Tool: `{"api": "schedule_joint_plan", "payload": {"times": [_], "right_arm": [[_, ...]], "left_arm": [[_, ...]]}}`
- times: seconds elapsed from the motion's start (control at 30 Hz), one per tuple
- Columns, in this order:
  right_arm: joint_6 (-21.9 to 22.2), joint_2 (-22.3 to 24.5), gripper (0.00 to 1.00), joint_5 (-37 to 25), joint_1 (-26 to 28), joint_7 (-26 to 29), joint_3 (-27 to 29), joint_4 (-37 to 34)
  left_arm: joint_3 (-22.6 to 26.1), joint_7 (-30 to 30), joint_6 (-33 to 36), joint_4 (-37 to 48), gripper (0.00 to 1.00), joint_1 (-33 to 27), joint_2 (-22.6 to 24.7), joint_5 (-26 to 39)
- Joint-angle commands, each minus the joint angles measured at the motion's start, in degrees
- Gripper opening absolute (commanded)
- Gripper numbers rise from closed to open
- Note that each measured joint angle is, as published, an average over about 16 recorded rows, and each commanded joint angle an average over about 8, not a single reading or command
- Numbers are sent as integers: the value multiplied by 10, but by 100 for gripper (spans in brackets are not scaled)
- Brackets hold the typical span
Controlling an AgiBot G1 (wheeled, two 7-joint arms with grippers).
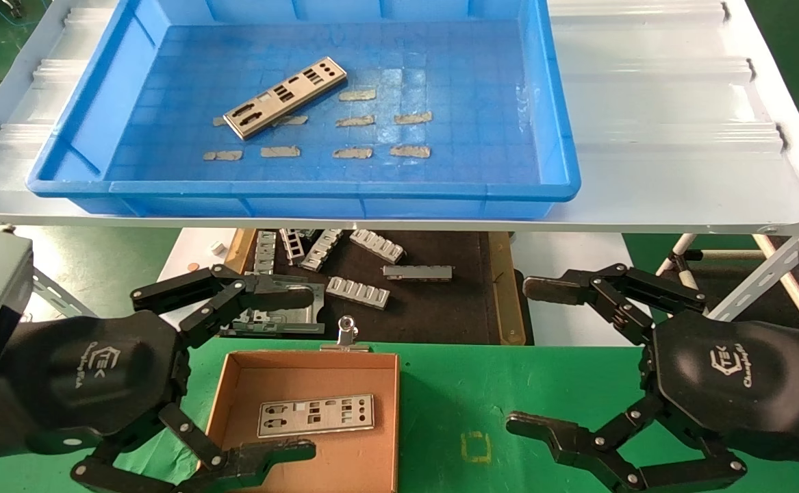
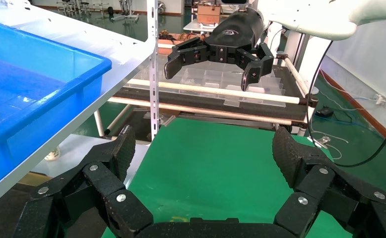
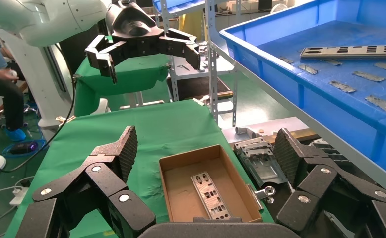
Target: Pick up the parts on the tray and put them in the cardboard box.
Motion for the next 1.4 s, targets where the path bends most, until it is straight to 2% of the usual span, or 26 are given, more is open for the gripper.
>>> {"api": "schedule_joint_plan", "payload": {"times": [0.03, 1.4], "right_arm": [[0, 0, 100, 0, 0, 0, 0, 0], [0, 0, 100, 0, 0, 0, 0, 0]], "left_arm": [[0, 0, 0, 0, 100, 0, 0, 0], [0, 0, 0, 0, 100, 0, 0, 0]]}}
